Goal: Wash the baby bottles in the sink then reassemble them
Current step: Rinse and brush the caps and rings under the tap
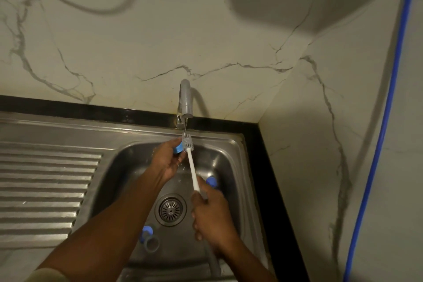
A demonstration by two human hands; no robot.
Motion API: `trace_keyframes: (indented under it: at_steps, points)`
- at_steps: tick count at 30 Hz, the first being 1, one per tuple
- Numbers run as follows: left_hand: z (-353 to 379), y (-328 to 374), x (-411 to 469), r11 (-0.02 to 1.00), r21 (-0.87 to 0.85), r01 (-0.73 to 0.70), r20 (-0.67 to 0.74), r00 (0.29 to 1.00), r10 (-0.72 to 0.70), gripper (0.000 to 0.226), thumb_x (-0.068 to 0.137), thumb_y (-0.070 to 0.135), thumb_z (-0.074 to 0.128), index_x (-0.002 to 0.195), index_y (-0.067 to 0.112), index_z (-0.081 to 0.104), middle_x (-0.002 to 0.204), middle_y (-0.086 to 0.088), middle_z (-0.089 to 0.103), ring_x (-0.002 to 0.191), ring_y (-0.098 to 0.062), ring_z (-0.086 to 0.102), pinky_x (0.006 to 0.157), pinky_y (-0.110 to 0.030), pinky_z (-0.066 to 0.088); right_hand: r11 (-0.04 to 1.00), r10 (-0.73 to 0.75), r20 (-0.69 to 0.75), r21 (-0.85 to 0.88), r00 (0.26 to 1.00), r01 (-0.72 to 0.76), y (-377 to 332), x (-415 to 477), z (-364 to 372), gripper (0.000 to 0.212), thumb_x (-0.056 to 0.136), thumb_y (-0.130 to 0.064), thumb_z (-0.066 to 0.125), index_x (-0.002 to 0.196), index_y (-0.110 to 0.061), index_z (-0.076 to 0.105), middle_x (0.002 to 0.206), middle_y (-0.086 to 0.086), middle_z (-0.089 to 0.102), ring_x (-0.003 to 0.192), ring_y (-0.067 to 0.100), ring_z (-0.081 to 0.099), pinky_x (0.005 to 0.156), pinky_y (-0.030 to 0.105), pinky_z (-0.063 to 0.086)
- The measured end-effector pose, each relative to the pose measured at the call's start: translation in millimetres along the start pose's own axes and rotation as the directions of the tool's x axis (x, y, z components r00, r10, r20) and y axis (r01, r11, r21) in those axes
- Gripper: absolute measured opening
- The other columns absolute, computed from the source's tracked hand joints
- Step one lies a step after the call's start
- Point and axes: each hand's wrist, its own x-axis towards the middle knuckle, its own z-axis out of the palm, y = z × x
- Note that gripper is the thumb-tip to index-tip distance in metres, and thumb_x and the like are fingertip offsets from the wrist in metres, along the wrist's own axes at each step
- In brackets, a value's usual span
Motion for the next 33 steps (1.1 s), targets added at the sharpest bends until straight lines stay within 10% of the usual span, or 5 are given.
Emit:
trace_keyframes:
  at_steps: [4,16,28,33]
  points:
    - [4,-6,0,0.997,0.05,0.063,0.083,0.994,-0.067,0.032,0.094,0.01,0.061,0.125,-0.001,0.061,0.131,-0.025,0.06,0.109,-0.031,0.065,0.098,-0.043,0.054,0.996,-0.084,-0.03,-0.023,0.996,0.083,-14,24,-10,0.037,0.103,-0.016,0.042,0.13,-0.037,0.053,0.064,0.001,0.053,0.044,0.007,0.048,0.041,0.024,0.041]
    - [4,2,-5,0.996,-0.07,0.048,0.042,0.998,-0.045,0.041,0.096,0.011,0.06,0.135,-0.001,0.055,0.125,-0.022,0.061,0.097,-0.027,0.068,0.073,-0.037,0.063,0.995,-0.098,-0.021,-0.038,0.995,0.097,-16,28,-2,0.039,0.101,-0.02,0.043,0.132,-0.043,0.052,0.07,-0.002,0.056,0.048,0.008,0.05,0.045,0.025,0.043]
    - [-1,6,-7,0.995,-0.085,0.045,0.081,0.996,-0.038,0.039,0.09,0.014,0.066,0.127,0.003,0.06,0.119,-0.019,0.065,0.106,-0.028,0.065,0.099,-0.042,0.053,0.999,-0.045,0.023,-0.012,0.999,0.045,-15,15,-6,0.042,0.103,-0.019,0.043,0.139,-0.04,0.047,0.066,0.0,0.051,0.045,0.006,0.047,0.04,0.021,0.039]
    - [-2,6,-6,0.997,-0.067,0.027,0.012,1.0,-0.026,0.038,0.093,0.012,0.064,0.129,0.0,0.059,0.124,-0.022,0.064,0.1,-0.026,0.07,0.077,-0.033,0.062,0.998,-0.052,0.029,-0.034,0.998,0.053,-2,-3,-5,0.044,0.102,-0.02,0.042,0.138,-0.045,0.049,0.068,-0.003,0.055,0.042,0.005,0.047,0.039,0.021,0.039]
